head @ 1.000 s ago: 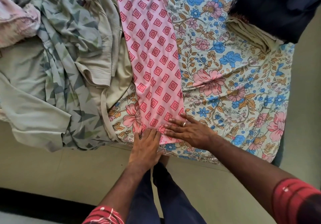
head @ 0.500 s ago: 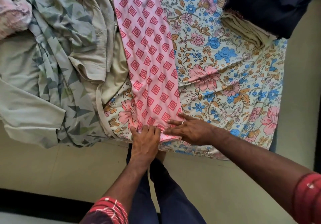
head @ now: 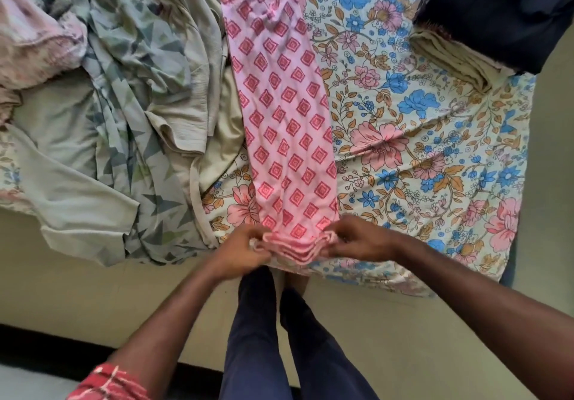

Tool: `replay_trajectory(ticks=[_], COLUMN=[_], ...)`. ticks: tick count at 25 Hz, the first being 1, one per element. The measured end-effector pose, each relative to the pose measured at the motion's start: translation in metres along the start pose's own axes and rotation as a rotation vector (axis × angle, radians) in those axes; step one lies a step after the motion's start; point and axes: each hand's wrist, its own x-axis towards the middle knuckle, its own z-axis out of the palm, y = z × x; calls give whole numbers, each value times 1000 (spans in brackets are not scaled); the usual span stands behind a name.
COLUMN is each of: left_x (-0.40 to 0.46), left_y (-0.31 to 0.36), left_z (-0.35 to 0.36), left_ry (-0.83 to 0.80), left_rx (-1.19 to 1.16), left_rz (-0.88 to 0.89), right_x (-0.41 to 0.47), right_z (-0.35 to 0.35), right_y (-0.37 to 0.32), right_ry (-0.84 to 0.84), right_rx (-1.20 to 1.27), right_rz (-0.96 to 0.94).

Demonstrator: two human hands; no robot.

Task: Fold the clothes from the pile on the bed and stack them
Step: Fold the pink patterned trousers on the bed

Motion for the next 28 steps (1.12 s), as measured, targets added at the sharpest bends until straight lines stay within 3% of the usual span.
replay_trajectory(ticks=[3,6,9,15,18,21,24,26,28], left_x=[39,78,93,101,102,80,57,56,64], left_y=[35,56,58,63,54,35,3,-9,-8], left_z=[-58,-85,-76,-72,-65,-40,-15,-8,-13], left_ry=[32,214,400,495,658,741,566,381,254], left_rx=[-355,-532,-541,-686,-394,107,716,956,1016], left_rz=[-19,-89,-193,-119,-71,83,304,251,114], right_x=[22,53,70,79,80,61,45,49,58], right_z=[-40,-66,-68,-69,-64,-47,-32,-29,-33], right_y=[-19,-24,-15,-10,-6,11,33,43,45], right_ry=[206,462,635,851,996,1066,796,562,458], right_rx=[350,622,727,728,338,-217,-821,-1031,-1047], right_rz=[39,87,142,95,188,55,-49,-17,46])
